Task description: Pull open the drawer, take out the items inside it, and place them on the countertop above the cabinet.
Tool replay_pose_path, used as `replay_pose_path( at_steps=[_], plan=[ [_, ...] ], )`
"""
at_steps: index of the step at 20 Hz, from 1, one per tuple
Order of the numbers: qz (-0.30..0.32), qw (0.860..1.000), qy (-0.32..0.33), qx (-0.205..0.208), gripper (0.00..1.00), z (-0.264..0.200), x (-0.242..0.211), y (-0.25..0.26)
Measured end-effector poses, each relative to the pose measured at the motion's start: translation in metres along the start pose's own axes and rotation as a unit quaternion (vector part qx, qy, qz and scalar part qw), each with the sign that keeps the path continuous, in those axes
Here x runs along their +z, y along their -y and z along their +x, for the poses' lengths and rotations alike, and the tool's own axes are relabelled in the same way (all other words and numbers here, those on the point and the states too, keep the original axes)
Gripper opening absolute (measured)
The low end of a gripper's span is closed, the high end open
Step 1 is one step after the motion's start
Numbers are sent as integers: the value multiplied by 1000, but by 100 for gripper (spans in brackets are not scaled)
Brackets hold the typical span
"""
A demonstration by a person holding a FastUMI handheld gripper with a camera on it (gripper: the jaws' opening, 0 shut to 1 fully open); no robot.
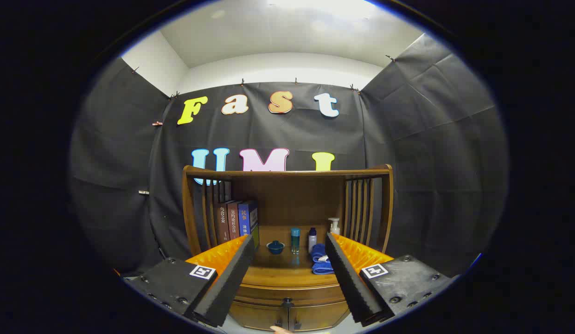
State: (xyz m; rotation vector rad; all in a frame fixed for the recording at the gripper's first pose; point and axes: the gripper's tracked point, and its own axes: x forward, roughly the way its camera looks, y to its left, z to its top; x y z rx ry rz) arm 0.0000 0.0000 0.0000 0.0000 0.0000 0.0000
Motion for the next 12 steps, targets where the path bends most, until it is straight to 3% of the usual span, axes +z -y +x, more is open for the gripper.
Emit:
replay_pose_path(
  at_steps=[12],
  plan=[
    [-6,1000,-4,6,98,-7,-2,-4]
  ],
)
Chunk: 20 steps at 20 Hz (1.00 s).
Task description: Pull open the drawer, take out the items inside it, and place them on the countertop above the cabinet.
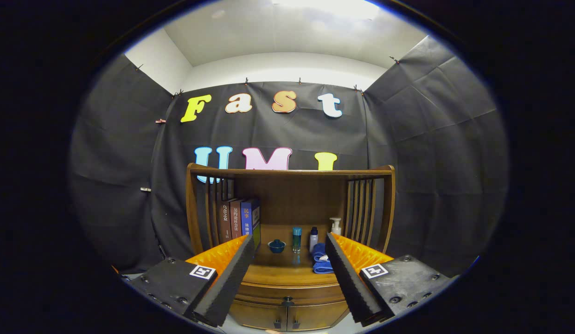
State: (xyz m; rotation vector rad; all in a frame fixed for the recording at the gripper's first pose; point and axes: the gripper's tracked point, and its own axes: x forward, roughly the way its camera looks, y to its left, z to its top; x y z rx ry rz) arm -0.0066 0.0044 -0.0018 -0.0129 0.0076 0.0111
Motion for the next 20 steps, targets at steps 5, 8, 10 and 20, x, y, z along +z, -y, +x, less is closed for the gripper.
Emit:
replay_pose_path(
  at_steps=[5,8,10,20],
  plan=[
    [0,1000,-1,-1,98,0,0,0],
    [-3,1000,-5,2,98,1,-4,-1],
    [-1,1000,-9,2,98,4,-7,0],
    [3,999,-47,9,98,26,-49,-5]
  ],
)
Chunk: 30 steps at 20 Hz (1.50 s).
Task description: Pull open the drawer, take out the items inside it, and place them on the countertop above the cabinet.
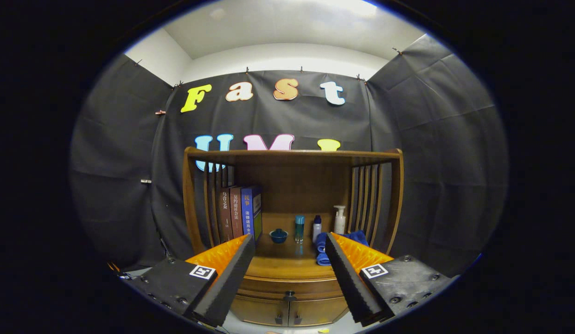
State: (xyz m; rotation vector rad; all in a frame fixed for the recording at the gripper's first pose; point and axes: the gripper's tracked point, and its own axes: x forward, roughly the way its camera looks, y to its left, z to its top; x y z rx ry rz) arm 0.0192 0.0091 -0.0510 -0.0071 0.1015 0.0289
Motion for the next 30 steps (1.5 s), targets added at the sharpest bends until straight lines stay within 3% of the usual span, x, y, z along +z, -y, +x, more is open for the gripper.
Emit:
replay_pose_path(
  at_steps=[12,30],
  plan=[
    [21,994,-105,1,99,66,-121,2],
    [31,962,-270,-20,99,115,-319,20]
  ],
)
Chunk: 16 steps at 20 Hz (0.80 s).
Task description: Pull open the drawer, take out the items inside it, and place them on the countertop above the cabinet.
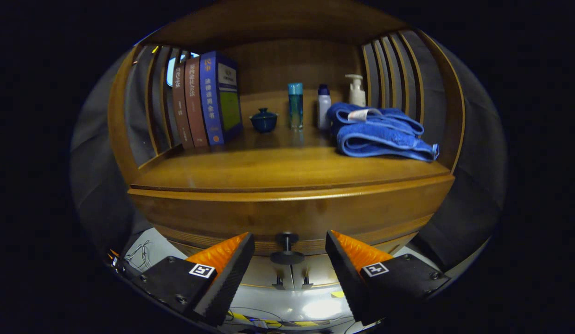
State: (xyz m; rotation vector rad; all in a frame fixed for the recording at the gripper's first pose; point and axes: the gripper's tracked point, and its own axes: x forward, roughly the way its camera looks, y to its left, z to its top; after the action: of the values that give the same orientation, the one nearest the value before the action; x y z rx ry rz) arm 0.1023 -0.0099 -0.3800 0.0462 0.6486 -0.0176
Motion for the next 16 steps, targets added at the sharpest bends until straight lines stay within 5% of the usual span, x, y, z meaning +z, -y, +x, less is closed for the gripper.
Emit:
replay_pose_path(
  at_steps=[4,10,16],
  plan=[
    [-4,1000,-21,-2,99,12,-16,2],
    [-7,1000,-23,15,42,13,-19,-6],
    [-11,999,-34,15,42,10,-21,-4]
  ],
)
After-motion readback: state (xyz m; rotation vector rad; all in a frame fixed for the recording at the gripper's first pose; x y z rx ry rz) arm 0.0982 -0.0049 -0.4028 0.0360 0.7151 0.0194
